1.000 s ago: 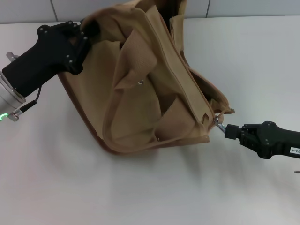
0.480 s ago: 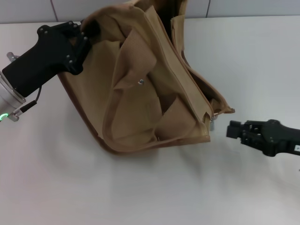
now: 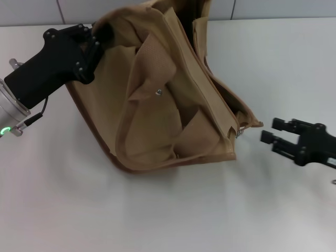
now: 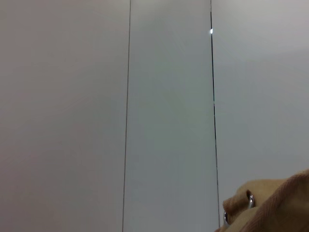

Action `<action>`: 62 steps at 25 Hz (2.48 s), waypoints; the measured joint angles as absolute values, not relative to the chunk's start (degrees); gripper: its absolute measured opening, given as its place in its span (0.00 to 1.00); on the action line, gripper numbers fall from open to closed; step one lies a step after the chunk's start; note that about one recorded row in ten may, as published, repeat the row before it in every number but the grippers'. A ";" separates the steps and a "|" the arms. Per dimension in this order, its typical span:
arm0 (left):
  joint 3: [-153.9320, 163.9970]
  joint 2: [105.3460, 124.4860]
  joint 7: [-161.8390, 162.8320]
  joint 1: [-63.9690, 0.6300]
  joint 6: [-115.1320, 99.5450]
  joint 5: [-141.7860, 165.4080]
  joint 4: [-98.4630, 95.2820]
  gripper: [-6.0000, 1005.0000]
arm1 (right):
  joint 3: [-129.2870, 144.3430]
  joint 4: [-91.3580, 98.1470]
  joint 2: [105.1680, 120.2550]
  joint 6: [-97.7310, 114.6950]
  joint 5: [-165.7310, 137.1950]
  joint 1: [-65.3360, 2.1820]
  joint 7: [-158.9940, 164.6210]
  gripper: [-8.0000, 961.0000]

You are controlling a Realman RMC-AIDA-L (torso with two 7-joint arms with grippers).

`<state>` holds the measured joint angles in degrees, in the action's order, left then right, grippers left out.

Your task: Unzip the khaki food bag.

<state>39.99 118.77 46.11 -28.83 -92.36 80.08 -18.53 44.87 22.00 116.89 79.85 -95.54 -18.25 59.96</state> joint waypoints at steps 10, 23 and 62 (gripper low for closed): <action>40.17 118.83 45.89 -29.37 -92.39 80.08 -17.75 0.16 | 37.76 13.08 119.21 78.40 -95.16 -23.26 43.73 0.54; 40.26 118.87 45.87 -29.43 -92.27 80.08 -17.75 0.17 | 37.97 11.95 119.40 76.10 -95.36 -24.62 43.63 0.36; 35.09 118.11 52.16 -18.14 -94.60 80.23 -14.71 0.59 | 30.73 30.05 116.01 91.65 -94.85 -27.22 84.99 0.21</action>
